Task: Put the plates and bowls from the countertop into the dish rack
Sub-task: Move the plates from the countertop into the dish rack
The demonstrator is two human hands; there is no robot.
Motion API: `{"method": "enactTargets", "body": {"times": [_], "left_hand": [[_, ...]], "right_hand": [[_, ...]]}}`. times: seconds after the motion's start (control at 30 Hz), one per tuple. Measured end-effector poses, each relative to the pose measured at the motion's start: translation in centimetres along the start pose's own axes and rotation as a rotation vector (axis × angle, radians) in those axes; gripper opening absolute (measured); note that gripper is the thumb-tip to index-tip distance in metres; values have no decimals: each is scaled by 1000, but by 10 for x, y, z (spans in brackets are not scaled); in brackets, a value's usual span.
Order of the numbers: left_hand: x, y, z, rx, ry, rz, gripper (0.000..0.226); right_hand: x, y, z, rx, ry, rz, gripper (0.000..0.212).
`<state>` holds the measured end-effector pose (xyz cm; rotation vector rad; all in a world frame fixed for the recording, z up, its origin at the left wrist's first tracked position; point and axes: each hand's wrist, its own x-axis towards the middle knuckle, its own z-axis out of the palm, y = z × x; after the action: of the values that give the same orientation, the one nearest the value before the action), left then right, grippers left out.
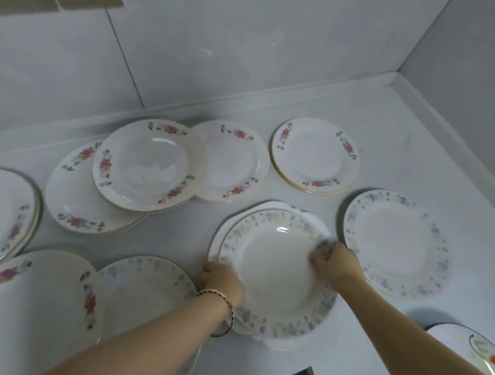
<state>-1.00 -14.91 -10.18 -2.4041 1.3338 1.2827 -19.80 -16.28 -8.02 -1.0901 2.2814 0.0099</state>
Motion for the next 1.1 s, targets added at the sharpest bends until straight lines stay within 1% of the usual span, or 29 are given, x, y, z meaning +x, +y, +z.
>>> {"method": "enactTargets", "body": {"times": [0.1, 0.2, 0.23, 0.3, 0.33, 0.43, 0.5, 0.6, 0.73, 0.8, 0.87, 0.93, 1.0, 1.03, 1.1], "left_hand": [[3, -6, -4, -98, -19, -6, 48], [-3, -11, -12, -232, -69, 29, 44], [-8, -15, -15, -262, -78, 60, 39], [-26, -25, -22, -304, -69, 109, 20], [-37, -32, -24, -331, -65, 128, 19], [-83, -54, -28, -495, -52, 167, 37], [-115, -75, -25, -557, -17, 180, 42], [-156, -117, -16, -678, 36, 168, 42], [-206, -190, -2, -734, 152, 74, 38], [-228, -230, 2, -749, 192, 30, 30], [-247, -272, 2, -747, 196, -14, 19], [-261, -317, 2, -746, 176, -56, 24], [-269, -362, 1, -737, 156, -110, 26], [-271, -384, 0, -733, 152, -139, 28], [-268, -424, -4, -713, 139, -182, 33]], "right_hand": [[-4, 4, -2, 64, 4, 39, 45], [-16, 19, -4, 149, -17, 66, 60], [-21, 26, -5, 185, -15, 65, 62], [-33, 39, -10, 253, -17, 55, 63], [-40, 45, -13, 275, -27, 42, 62], [-65, 60, -22, 321, -36, -16, 60], [-88, 67, -25, 323, -22, -102, 58], [-133, 74, -23, 314, -33, -239, 59], [-203, 89, 2, 183, -151, -361, 53], [-238, 98, 24, 142, -231, -383, 49], [-274, 103, 50, 118, -323, -399, 40], [-304, 104, 79, 105, -421, -408, 25], [-334, 102, 111, 83, -489, -395, 16], [-347, 100, 127, 72, -512, -395, 16], [-369, 93, 162, 27, -554, -383, 23]]}}
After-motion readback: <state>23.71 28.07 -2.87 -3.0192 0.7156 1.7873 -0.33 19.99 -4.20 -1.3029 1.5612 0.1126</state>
